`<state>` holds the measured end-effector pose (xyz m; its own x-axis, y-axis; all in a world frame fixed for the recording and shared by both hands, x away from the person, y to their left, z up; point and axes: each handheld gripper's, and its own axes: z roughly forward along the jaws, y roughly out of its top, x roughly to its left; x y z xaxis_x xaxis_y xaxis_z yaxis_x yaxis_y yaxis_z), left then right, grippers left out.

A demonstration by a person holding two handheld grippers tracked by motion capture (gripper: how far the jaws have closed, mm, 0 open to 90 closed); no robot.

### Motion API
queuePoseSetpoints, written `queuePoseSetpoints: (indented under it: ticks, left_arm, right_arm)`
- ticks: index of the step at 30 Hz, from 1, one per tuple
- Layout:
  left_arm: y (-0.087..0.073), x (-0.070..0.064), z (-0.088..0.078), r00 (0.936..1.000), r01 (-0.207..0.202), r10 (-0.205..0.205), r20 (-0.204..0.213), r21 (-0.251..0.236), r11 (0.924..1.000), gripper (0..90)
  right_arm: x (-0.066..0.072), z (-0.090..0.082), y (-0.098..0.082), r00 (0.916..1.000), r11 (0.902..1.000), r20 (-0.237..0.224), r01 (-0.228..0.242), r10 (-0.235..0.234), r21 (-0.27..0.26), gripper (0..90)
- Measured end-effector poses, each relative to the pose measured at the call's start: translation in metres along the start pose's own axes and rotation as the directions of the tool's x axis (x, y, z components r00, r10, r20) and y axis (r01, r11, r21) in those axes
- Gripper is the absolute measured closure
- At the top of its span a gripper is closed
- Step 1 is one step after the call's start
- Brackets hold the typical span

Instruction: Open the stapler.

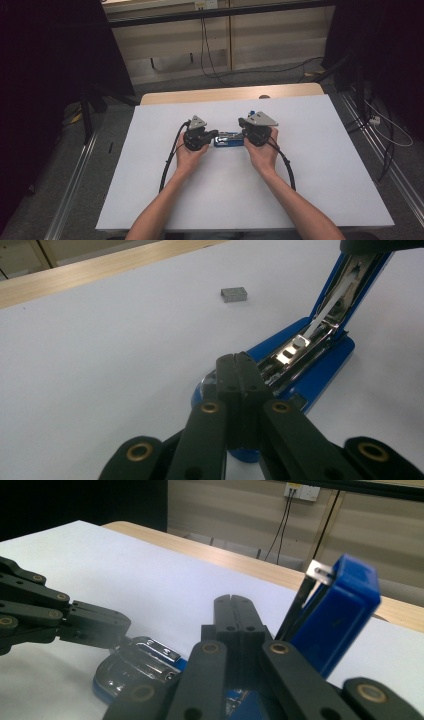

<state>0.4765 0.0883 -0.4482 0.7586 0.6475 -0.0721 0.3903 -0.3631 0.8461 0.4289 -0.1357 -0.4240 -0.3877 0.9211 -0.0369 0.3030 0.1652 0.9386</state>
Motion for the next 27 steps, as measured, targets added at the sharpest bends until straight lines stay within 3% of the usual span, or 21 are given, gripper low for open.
queuePoseSetpoints:
  ticks: [13, 23, 27]
  left_arm:
    - [0.0, 0.0, 0.0, 1.0, 0.003, -0.003, 0.001, 0.002, 1.0, 90.0]
    - [0.0, 0.0, 0.0, 1.0, 0.002, -0.002, 0.0, 0.003, 1.0, 90.0]
    - [0.0, 0.0, 0.0, 1.0, 0.001, -0.001, 0.001, 0.002, 1.0, 90.0]
  right_arm:
    - [-0.017, -0.009, -0.006, 0.9991, 0.9996, 0.043, 0.001, -0.002, 0.028, 90.0]
    - [-0.023, -0.012, -0.011, 0.9992, 0.9986, 0.04, 0.009, -0.011, 0.051, 90.0]
    - [-0.031, -0.017, -0.014, 0.9987, 0.9982, 0.05, -0.015, 0.012, 0.059, 90.0]
